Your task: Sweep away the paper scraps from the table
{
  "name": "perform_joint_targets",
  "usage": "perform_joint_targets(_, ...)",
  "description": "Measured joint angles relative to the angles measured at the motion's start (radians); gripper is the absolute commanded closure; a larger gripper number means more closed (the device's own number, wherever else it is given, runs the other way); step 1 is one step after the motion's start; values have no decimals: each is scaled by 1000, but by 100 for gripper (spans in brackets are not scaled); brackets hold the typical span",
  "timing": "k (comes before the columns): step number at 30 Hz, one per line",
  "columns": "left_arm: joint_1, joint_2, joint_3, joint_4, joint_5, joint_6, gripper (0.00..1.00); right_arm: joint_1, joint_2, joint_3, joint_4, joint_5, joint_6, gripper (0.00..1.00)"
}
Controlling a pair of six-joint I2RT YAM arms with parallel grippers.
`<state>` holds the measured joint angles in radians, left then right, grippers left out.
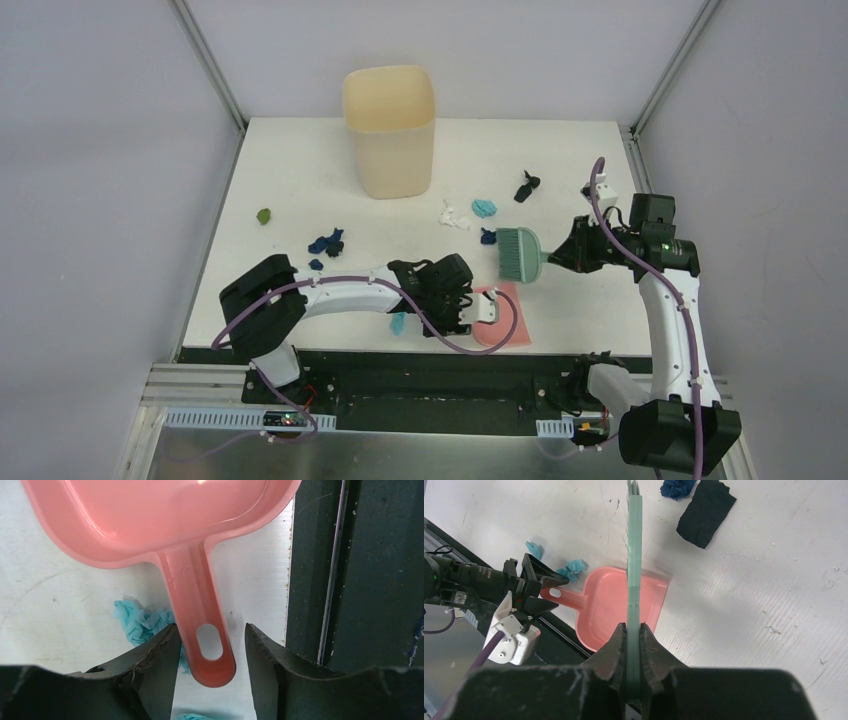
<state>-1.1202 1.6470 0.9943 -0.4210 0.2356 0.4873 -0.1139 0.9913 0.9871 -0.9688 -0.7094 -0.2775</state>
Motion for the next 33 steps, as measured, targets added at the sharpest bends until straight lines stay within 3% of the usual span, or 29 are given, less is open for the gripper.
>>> perform_joint_targets(5, 0, 21, 3, -1, 6, -1, 61, -6, 0, 0, 1, 0, 0, 100)
perform_joint_targets(12, -7, 21, 21, 3, 15, -5, 62, -8, 4, 14, 5, 20, 8, 100)
perform_joint_targets(17, -6, 21, 24, 2, 29, -16, 76, -8, 5, 14, 7, 26, 11, 100)
perform_joint_targets(24, -7, 23, 87, -42, 39, -43, 82, -8, 5, 14, 7, 36, 10, 100)
perform_joint_targets(33, 0, 25, 191, -173, -48, -166, 90, -8, 51, 182, -37, 228, -22, 100)
